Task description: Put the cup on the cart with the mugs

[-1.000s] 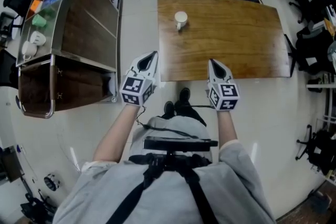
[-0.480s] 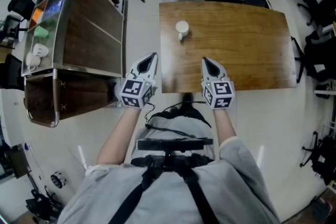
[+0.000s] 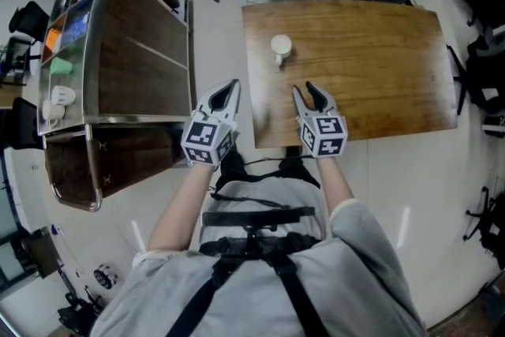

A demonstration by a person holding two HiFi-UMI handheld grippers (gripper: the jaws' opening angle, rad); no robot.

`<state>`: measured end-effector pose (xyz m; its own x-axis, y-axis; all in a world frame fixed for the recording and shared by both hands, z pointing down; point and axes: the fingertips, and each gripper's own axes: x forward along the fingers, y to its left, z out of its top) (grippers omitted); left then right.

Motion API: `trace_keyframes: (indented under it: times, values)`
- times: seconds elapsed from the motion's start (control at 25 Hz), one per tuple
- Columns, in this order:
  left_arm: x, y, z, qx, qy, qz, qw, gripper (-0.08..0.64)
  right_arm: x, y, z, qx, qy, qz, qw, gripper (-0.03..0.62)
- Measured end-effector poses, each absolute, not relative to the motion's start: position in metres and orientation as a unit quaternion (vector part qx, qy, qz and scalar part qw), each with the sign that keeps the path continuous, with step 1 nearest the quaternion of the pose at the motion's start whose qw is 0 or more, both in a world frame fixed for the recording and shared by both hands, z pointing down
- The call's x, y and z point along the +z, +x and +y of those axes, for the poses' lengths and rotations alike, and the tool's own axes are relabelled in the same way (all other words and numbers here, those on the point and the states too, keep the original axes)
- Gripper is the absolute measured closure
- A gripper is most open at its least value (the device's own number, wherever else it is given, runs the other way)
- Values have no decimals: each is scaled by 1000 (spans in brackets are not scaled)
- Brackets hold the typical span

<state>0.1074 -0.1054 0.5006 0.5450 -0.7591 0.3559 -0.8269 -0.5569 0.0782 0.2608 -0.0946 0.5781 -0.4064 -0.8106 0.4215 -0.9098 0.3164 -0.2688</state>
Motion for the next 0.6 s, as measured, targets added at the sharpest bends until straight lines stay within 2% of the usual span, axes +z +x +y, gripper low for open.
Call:
trace_keyframes:
  times: [0.32,0.48,0.6]
  values:
    - [510,70,-140,160,901,-389,111,558,628,223,-138,239,610,-742,139,222]
    - [523,55,-157,180,909,-359,111,558,658,217,-169,247,639,-712,153,166]
    - [534,50,-166,191,911,-345,116,558,682,218,-192,251,656,-694,159,151]
